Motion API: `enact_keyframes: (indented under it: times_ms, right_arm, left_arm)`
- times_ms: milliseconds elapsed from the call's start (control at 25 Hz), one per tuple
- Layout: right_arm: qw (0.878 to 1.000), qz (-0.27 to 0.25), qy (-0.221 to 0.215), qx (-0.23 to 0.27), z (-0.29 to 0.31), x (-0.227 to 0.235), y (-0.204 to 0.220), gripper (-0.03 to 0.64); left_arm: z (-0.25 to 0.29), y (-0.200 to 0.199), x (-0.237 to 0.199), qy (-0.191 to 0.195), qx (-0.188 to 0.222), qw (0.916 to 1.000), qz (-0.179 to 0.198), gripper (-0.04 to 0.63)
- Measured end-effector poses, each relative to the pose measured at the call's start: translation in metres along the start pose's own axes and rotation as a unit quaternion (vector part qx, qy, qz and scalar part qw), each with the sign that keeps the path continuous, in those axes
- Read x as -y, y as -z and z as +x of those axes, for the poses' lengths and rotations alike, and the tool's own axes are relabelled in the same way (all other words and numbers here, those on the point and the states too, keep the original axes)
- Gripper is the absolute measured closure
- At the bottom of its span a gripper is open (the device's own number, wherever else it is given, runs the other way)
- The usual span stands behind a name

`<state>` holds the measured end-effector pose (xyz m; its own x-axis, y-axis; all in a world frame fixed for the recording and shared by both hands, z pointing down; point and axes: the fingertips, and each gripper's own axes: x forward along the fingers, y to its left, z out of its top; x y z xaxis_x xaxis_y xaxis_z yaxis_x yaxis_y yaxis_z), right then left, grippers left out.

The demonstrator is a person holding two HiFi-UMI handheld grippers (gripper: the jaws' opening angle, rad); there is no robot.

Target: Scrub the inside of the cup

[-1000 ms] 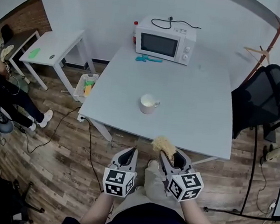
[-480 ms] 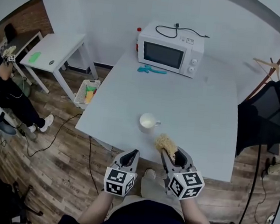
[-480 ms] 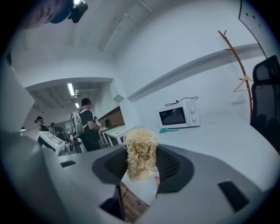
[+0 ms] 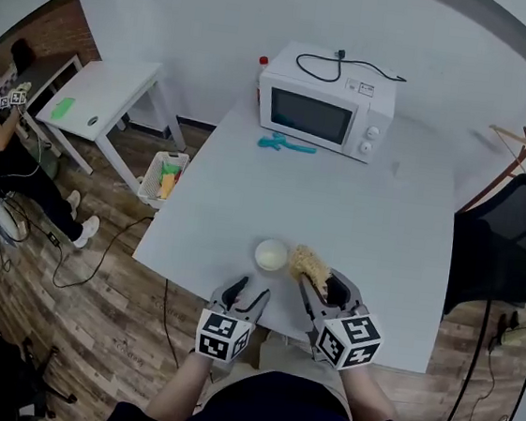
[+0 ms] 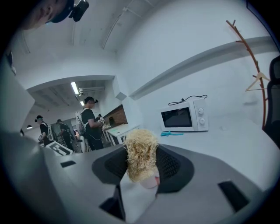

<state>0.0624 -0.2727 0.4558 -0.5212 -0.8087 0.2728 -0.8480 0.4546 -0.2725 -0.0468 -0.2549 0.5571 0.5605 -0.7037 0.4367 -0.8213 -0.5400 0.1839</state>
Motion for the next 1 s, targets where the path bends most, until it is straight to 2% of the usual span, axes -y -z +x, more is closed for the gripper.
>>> enact_keyframes:
  times_ms: [120,280,480,720,1000]
  right_arm:
    - [1.000,-0.002,-0.009,0.001,0.015,0.008,-0.009,0.442]
    - [1.000,-0.002,-0.018,-0.002,0.027,0.015,-0.013,0.442]
    - [1.000,0.002,-0.022,-0.012,0.036,0.026,-0.009,0.442]
    - [0.999,0.009,-0.019,-0.026,0.045,0.040,-0.003,0.442]
    - [0.999,0.016,-0.014,-0.038,0.054,0.050,0.005,0.442]
  left_arm:
    - [0.024,0.008,-0.008,0.005,-0.016,0.9992,0.036,0.270]
    - [0.056,0.026,-0.017,0.009,-0.048,0.9970,0.060,0.203]
    - [0.089,0.038,-0.030,-0.005,-0.058,0.9967,0.057,0.164]
    - [0.120,0.038,-0.032,0.003,-0.067,0.9964,0.052,0.143]
    - [0.143,0.047,-0.035,0.010,-0.072,0.9952,0.066,0.141]
